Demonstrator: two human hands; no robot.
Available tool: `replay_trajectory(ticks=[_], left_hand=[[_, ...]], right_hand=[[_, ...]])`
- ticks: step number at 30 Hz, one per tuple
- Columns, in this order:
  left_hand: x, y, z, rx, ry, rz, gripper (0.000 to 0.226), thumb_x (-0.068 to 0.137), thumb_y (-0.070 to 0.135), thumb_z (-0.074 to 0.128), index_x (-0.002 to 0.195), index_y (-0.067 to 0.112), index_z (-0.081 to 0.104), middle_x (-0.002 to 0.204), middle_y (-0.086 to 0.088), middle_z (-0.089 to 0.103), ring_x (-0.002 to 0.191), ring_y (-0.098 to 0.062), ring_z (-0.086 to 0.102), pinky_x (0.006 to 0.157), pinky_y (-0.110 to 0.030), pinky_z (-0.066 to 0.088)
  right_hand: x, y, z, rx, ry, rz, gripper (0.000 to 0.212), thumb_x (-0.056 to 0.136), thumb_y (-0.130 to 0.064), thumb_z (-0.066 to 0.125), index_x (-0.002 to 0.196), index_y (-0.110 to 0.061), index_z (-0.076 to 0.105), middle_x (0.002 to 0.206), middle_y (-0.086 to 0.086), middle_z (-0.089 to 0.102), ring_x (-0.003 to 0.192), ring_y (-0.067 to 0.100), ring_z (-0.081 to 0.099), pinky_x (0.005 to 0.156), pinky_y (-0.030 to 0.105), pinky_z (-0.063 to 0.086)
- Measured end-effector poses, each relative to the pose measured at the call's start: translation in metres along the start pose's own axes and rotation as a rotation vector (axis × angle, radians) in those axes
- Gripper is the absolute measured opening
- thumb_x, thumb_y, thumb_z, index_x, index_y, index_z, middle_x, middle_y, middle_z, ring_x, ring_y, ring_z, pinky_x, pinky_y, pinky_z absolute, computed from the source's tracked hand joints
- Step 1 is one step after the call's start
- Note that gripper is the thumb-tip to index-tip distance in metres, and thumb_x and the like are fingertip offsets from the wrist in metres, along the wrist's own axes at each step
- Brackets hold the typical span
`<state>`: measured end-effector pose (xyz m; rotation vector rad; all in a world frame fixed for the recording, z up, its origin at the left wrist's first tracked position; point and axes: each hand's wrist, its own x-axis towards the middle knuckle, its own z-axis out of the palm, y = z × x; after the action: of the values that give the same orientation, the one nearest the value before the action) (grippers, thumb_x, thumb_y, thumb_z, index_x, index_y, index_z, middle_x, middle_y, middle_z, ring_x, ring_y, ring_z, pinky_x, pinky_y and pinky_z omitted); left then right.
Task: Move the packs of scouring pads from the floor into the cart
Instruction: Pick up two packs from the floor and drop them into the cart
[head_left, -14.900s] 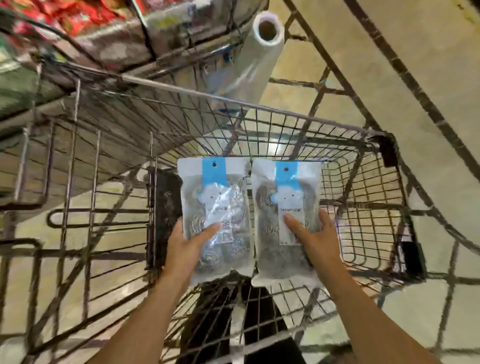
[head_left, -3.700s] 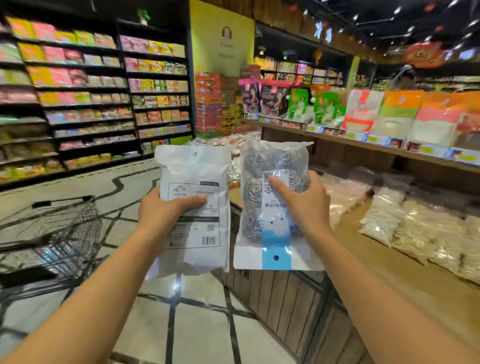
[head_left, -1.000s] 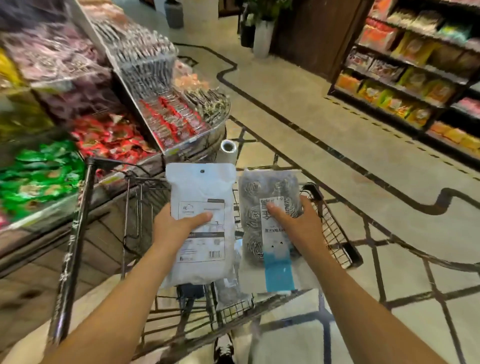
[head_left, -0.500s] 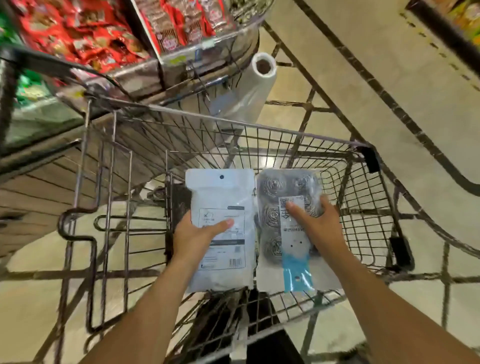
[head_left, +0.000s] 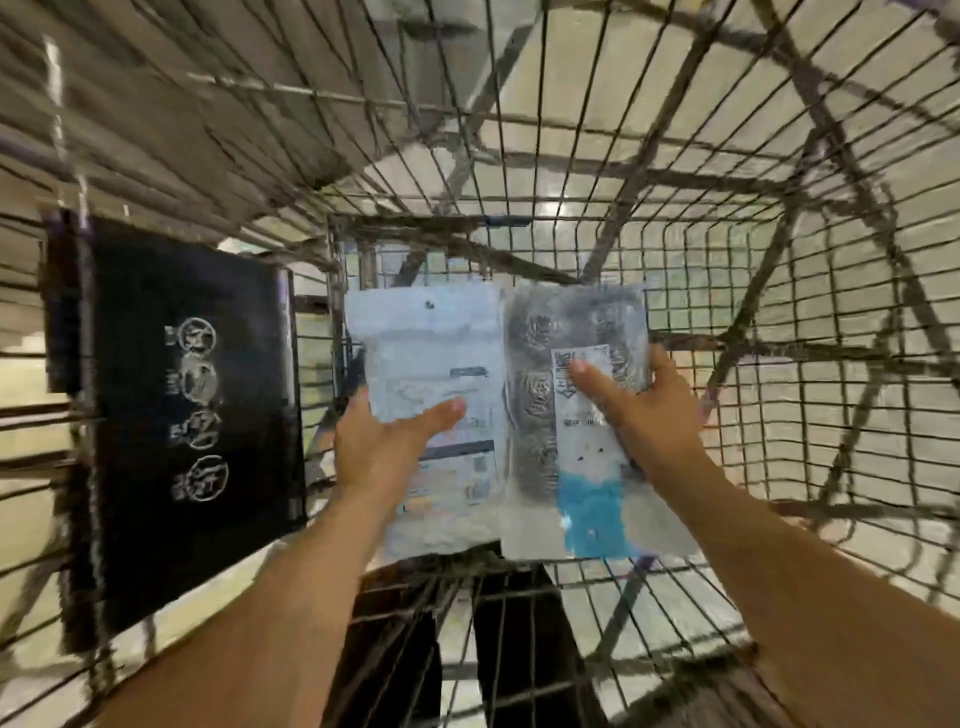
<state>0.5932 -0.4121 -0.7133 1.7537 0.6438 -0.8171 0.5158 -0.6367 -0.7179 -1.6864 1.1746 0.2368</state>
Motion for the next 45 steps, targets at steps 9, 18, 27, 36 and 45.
replay_trajectory(ticks=[9, 18, 27, 36, 45], left_hand=[[0.014, -0.014, 0.008, 0.139, 0.081, -0.015, 0.065, 0.067, 0.027, 0.095, 0.118, 0.026, 0.056, 0.094, 0.021, 0.064, 0.083, 0.004, 0.061, 0.065, -0.009, 0.046], [-0.005, -0.009, 0.021, 0.529, 0.313, 0.066, 0.091, 0.071, 0.054, 0.085, 0.141, 0.016, 0.041, 0.134, -0.009, 0.058, 0.123, -0.034, 0.055, 0.098, -0.050, 0.049], [-0.067, 0.060, -0.033, 1.070, 0.203, 0.474, 0.064, 0.096, 0.048, 0.056, 0.152, 0.022, 0.042, 0.154, -0.001, 0.045, 0.143, -0.023, 0.036, 0.117, -0.043, 0.030], [-0.166, 0.166, -0.115, 1.268, 0.411, 0.805, 0.047, 0.086, 0.045, 0.063, 0.127, 0.022, 0.064, 0.121, -0.003, 0.067, 0.121, -0.028, 0.056, 0.103, -0.046, 0.040], [-0.283, 0.267, -0.205, 1.186, 0.699, 0.845, 0.046, 0.090, 0.045, 0.060, 0.129, 0.021, 0.066, 0.118, -0.003, 0.071, 0.117, -0.029, 0.061, 0.099, -0.044, 0.042]], right_hand=[[0.010, 0.012, 0.013, -0.245, 0.059, -0.036, 0.050, 0.072, -0.061, 0.083, 0.107, -0.035, 0.059, 0.081, -0.021, 0.071, 0.071, -0.006, 0.067, 0.059, 0.017, 0.050], [-0.009, -0.007, 0.012, -0.715, 0.090, 0.045, 0.103, 0.082, -0.085, 0.047, 0.153, -0.014, 0.025, 0.143, 0.023, 0.044, 0.132, 0.043, 0.047, 0.099, 0.050, 0.044], [-0.064, -0.080, -0.008, -0.914, -0.005, -0.314, 0.084, 0.098, -0.067, 0.048, 0.161, -0.021, 0.019, 0.161, 0.005, 0.036, 0.144, 0.029, 0.038, 0.110, 0.046, 0.041], [-0.163, -0.205, -0.017, -1.001, 0.028, -0.738, 0.066, 0.104, -0.054, 0.045, 0.160, -0.025, 0.027, 0.163, 0.003, 0.036, 0.149, 0.029, 0.032, 0.116, 0.046, 0.034], [-0.269, -0.353, -0.032, -0.945, 0.156, -1.096, 0.059, 0.102, -0.048, 0.048, 0.154, -0.026, 0.033, 0.154, 0.002, 0.044, 0.138, 0.030, 0.044, 0.105, 0.047, 0.045]])
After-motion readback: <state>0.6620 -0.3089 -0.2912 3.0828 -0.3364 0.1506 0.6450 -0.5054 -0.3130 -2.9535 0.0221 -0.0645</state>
